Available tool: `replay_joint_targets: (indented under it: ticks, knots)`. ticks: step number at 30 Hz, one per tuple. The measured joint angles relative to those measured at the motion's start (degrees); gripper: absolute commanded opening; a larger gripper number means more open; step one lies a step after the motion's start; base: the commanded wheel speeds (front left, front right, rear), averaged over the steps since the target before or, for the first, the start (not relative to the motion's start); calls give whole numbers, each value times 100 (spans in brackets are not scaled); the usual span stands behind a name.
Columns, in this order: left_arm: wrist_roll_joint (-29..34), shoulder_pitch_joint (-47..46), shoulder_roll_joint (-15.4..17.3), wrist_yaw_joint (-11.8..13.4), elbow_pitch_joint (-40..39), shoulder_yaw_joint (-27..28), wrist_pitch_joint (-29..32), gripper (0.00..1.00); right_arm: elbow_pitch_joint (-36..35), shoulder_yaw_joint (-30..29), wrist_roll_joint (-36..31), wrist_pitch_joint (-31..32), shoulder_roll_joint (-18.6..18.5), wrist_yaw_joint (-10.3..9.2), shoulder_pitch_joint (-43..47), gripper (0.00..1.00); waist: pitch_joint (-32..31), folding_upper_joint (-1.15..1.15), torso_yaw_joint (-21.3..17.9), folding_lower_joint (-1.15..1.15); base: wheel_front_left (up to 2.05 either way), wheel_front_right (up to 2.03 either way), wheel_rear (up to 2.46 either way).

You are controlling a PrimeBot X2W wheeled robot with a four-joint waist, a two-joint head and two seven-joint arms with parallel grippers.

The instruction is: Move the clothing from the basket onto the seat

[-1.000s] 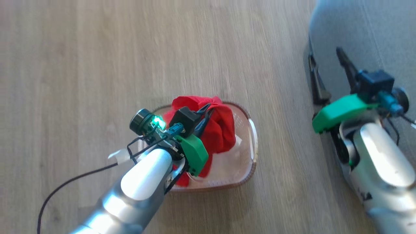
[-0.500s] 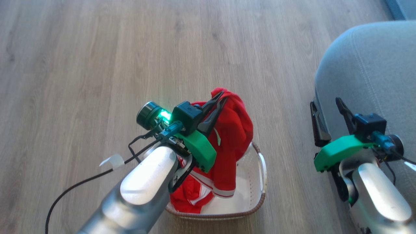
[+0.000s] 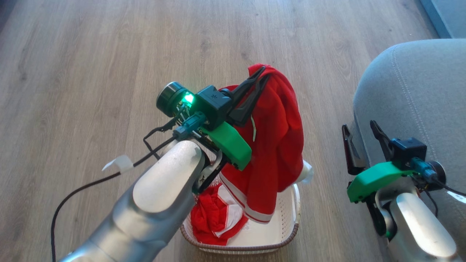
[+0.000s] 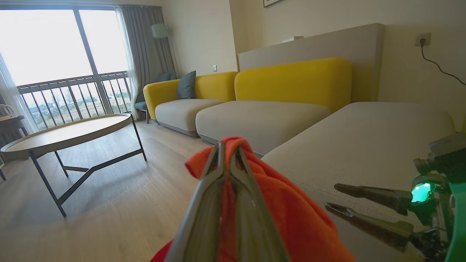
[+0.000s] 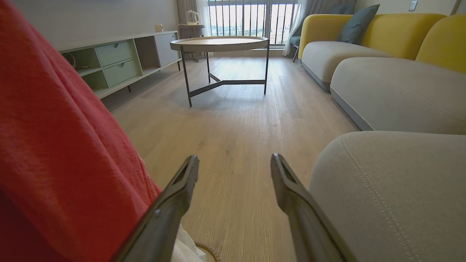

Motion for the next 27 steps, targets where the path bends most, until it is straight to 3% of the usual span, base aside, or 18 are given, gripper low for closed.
replay_joint_targets:
  ticks: [8, 13, 18, 22, 27]
  knots:
    - [-40, -3, -2, 76, -8, -190, -8, 0, -520, 333, 123, 0, 25, 0, -20, 100, 27, 0, -20, 0, 0, 0, 0]
    - [-40, -5, -2, 91, -14, -287, -8, 0, -1330, 999, 388, 0, -62, 0, -146, 100, 57, 0, -4, 0, 0, 0, 0]
    - [-98, -18, -2, 91, -14, -352, -8, 0, -2058, 1771, 615, -1, -411, 0, -329, 100, 82, 0, 45, 0, 0, 0, 0]
    - [-100, -32, -1, 92, -31, -421, -8, 0, -1916, 2261, 665, -1, -608, 0, -369, 100, 93, 0, 86, 0, 0, 0, 0]
    - [-165, -34, -1, 92, -68, -530, -8, 0, -1248, 2704, 655, 0, -644, 0, -636, 100, 85, 0, 147, 0, 0, 0, 0]
